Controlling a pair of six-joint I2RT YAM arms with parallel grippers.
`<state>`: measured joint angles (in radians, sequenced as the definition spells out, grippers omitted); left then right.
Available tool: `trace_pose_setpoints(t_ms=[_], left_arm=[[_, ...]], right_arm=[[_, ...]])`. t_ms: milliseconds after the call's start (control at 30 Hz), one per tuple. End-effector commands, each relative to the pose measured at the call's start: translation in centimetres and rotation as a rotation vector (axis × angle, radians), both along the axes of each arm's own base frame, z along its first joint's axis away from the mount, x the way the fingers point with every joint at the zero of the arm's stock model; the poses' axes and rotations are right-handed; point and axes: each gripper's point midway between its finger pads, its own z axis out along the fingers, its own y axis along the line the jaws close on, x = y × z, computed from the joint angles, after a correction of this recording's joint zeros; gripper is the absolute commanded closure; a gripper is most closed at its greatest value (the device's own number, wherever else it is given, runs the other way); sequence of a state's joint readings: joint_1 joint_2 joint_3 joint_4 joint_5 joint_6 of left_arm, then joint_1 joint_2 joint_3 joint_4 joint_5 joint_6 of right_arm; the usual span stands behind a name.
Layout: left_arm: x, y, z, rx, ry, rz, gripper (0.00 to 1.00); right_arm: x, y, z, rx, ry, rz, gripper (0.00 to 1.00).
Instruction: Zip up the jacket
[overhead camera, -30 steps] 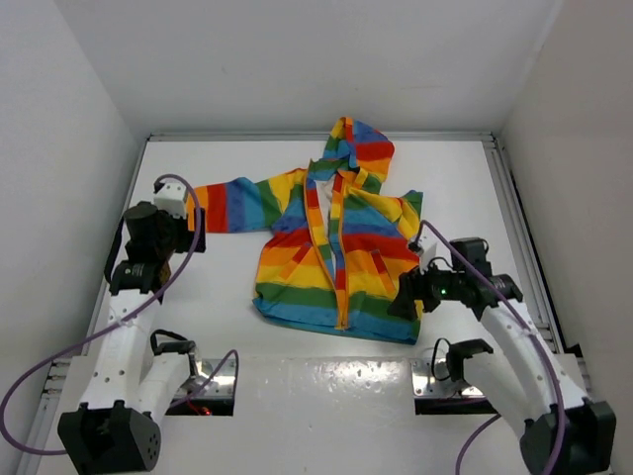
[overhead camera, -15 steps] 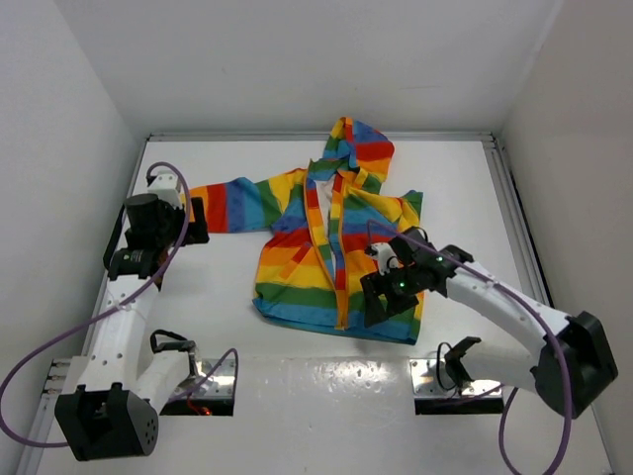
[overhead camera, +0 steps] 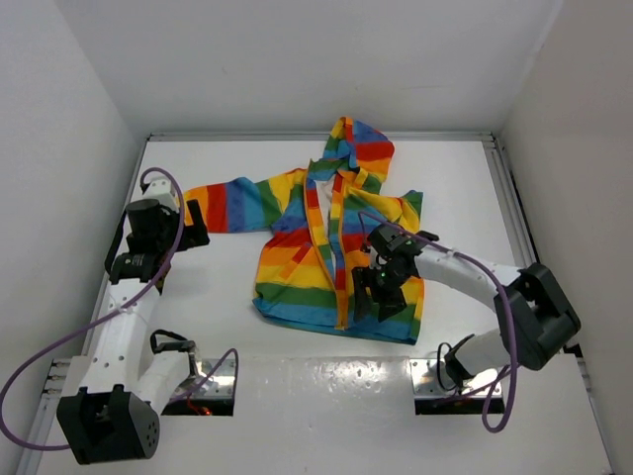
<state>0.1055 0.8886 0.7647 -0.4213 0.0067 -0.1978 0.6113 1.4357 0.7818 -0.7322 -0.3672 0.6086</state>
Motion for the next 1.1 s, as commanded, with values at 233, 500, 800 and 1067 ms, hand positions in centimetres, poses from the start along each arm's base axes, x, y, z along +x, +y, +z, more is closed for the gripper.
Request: trace_pose_setpoints(t_ms=[233,500,800,1067], left_arm=[[0.2,0.2,0.5,-0.015,-0.039,0.024,0.00],[0.0,-0.2,0.0,-0.020,-0.038,-0.002,0.00],[0.0,-0.2,-0.2,-0.012,-0.038,-0.007,0.00],[0.0,-0.2,-0.2,-0.012,-0.037,-0.007,0.00]], right_arm=[[0.7,2.2,-0.8,-0.036,0.107,-0.173,0.44],[1.3,3.3,-1.7,-0.048,0.130,-0.171,0.45],[1.8,3.7,-2.8,-0.075,0.148,-0.179,0.47],[2.9,4.4,-3.2,-0.075,0.148,-0.189,0.50]])
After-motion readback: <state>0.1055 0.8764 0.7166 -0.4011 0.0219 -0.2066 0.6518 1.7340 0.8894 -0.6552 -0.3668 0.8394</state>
